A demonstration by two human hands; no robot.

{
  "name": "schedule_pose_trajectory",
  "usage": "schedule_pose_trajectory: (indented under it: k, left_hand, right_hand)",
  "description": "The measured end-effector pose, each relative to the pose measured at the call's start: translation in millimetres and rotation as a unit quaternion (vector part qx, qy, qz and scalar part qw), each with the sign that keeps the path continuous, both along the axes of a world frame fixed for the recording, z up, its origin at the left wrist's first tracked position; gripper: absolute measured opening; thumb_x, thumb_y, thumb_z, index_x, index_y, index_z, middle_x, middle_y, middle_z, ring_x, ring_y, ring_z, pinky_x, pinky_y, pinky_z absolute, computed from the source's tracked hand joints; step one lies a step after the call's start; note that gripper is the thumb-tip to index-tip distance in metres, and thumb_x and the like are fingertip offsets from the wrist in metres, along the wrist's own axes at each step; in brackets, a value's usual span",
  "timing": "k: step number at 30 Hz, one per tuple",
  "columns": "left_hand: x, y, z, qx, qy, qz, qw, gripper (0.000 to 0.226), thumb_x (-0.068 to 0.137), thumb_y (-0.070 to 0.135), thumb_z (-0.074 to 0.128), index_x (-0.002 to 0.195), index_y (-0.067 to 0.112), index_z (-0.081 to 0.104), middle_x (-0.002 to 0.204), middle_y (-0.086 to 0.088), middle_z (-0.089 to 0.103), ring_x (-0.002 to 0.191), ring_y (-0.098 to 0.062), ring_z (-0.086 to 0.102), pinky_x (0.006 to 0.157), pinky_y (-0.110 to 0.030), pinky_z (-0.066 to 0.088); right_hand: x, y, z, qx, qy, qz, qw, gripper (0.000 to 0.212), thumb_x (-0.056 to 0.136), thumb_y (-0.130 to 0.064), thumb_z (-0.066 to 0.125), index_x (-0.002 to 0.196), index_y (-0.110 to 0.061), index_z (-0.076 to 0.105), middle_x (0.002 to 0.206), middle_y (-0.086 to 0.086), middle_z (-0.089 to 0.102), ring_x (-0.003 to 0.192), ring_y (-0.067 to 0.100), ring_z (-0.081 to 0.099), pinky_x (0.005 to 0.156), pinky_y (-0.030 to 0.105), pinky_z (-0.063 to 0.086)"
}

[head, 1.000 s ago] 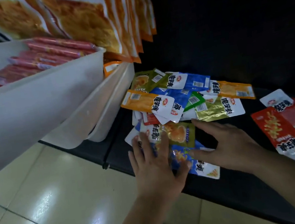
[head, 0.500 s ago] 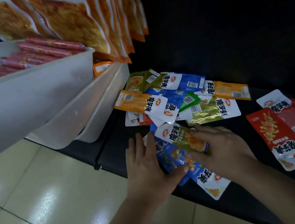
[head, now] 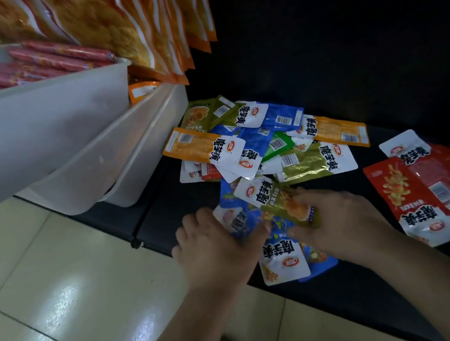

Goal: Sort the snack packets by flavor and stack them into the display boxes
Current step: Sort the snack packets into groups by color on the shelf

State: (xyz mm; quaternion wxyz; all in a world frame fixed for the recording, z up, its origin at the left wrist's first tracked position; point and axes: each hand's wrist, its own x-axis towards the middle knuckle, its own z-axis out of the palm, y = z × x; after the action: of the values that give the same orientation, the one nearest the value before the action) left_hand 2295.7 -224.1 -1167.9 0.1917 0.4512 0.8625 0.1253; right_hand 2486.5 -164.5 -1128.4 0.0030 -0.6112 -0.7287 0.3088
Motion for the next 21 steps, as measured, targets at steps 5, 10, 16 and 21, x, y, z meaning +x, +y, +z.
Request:
schedule_pose_trajectory:
  k: [5,10,16,21]
  left_hand:
    - [17.6,-13.1,-0.7,0.011,-0.074,0.002,0.997,0.078,0.06,0.076,0.078,0.117,0.034,0.043,0.109,0.015,0.045,0.109,-0.013,0.051,0.093,-0.036,0.047]
    - [35.5,-6.1,-3.9,0.071,-0.186,0.019,0.98,0.064,0.069,0.044,0.083,0.119,0.037,0.044,0.113,0.013,0.051,0.111,-0.013,0.054,0.09,-0.034,0.052]
    - [13.8,-8.7,0.9,-0.009,-0.049,-0.015,0.999,0.1,0.049,0.08,0.078,0.131,0.034,0.044,0.112,0.01,0.031,0.119,-0.022,0.045,0.095,-0.039,0.044]
    - [23.4,3.8,6.1,-0.026,-0.116,-0.003,0.993,0.068,0.061,0.059,0.087,0.11,0.032,0.049,0.112,0.01,0.044,0.112,-0.017,0.047,0.092,-0.036,0.045]
  right_hand:
    - [-0.2,0.0,-4.0,0.022,-0.014,0.002,1.0,0.05,0.084,-0.046,0.082,0.13,-0.034,0.067,0.129,-0.014,0.068,0.11,0.015,0.067,0.09,0.03,0.053]
    - [1.6,2.0,-7.6,0.053,0.007,-0.023,0.998,0.034,0.091,-0.047,0.071,0.123,-0.035,0.073,0.105,-0.014,0.077,0.092,0.01,0.071,0.075,0.023,0.05]
    - [8.4,-12.7,-12.2,0.074,0.005,-0.008,0.997,0.036,0.095,-0.051,0.058,0.128,-0.041,0.069,0.088,-0.016,0.076,0.078,0.005,0.07,0.064,0.014,0.045]
    - [13.2,-22.7,-7.7,0.037,0.032,-0.026,0.998,0.046,0.093,-0.056,0.063,0.135,-0.039,0.066,0.107,-0.017,0.077,0.092,0.003,0.071,0.062,-0.001,0.034]
